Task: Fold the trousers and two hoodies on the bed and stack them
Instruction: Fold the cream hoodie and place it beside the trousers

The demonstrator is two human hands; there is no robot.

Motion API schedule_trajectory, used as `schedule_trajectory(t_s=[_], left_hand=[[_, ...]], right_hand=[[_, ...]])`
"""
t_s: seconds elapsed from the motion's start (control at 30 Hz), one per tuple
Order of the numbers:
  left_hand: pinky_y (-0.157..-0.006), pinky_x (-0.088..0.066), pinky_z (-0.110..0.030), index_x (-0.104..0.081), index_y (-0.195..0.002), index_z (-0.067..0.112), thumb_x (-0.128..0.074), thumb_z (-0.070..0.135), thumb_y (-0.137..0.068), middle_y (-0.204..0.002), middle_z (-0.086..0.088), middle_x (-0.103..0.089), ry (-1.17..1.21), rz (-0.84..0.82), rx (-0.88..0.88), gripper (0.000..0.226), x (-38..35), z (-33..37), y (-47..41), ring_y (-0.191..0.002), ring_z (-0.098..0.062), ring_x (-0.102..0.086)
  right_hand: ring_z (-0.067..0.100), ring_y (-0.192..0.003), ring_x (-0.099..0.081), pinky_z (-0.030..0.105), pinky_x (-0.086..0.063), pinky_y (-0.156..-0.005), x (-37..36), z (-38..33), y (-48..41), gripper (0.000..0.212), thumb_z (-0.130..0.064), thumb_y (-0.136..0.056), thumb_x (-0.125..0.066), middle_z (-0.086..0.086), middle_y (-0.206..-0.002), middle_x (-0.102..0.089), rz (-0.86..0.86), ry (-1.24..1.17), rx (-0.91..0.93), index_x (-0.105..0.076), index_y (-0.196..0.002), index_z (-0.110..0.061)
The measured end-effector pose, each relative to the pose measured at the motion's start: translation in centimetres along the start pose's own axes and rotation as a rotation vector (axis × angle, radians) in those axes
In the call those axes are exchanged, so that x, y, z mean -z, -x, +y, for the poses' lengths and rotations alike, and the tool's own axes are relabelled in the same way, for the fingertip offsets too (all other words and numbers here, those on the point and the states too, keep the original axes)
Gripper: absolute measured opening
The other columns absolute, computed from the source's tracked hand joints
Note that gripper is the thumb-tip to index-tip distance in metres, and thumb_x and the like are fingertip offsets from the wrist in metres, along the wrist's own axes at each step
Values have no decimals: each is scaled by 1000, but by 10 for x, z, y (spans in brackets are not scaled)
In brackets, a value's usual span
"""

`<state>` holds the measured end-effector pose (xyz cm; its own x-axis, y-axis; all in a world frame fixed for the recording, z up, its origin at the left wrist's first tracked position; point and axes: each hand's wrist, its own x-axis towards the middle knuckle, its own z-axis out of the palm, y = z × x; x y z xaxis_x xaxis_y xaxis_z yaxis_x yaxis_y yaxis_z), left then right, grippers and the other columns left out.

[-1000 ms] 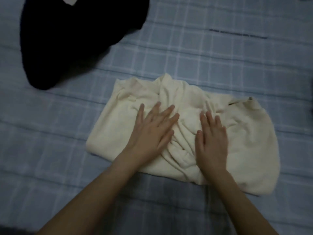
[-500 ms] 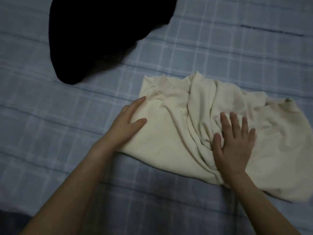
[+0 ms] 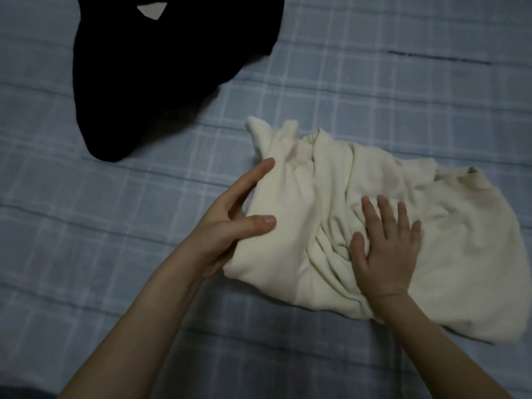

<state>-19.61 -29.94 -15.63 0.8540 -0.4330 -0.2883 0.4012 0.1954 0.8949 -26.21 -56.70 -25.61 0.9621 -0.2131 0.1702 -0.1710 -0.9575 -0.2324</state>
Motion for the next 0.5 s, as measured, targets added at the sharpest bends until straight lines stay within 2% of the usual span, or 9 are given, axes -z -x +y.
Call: schedule_trajectory(t_s=[0.07,0.17,0.27,0.33,0.4,0.5], left_hand=[[-88,-53,-24,-45,-145,29,-68,-3,-79,-142,11,-54,-14,-40,-10,77,-28,3,-3,-124,-13,-58],[-88,-56,-32,-45,-145,32,-70,-1,-80,-140,11,-56,-93,-82,-27,77,-73,2,-8,-117,-19,-64],[-98,-52,-36,-49,-142,36,-75,6,-77,-145,14,-46,-290,-54,-92,77,-119,-3,-15,-126,-16,-56],[-102,-45,-23,-48,-143,33,-77,10,-75,-144,15,-42,-452,-61,-147,77,-151,-11,-21,-132,-4,-46],[-94,-40,-9,-47,-144,30,-79,9,-74,-143,9,-39,-549,-86,-176,79,-182,-21,-29,-128,4,-44],[-90,-39,-6,-47,-143,28,-78,11,-72,-142,4,-37,-623,-106,-191,80,-221,-42,-46,-121,5,-46]], right_hand=[[34,-147,-27,59,-15,-118,10,1,-3,61,-43,-93,-34,6,-157,-39,-75,-57,-3,-42,-150,-25],[26,-150,-22,55,-17,-120,36,20,-5,55,-43,-97,-30,-1,-161,-31,-189,-279,70,-34,-151,-34],[22,-149,-24,53,-22,-119,66,57,2,54,-38,-99,-32,-2,-161,-31,-155,-349,76,-34,-152,-31],[24,-149,-24,54,-21,-119,80,85,10,55,-37,-98,-31,-1,-160,-32,-123,-288,41,-34,-153,-30],[24,-150,-22,53,-18,-120,88,114,17,57,-39,-98,-28,-2,-161,-30,-138,-290,-43,-33,-153,-30],[23,-151,-19,52,-16,-121,93,153,21,59,-42,-97,-24,-1,-162,-28,-156,-311,-132,-31,-154,-29]])
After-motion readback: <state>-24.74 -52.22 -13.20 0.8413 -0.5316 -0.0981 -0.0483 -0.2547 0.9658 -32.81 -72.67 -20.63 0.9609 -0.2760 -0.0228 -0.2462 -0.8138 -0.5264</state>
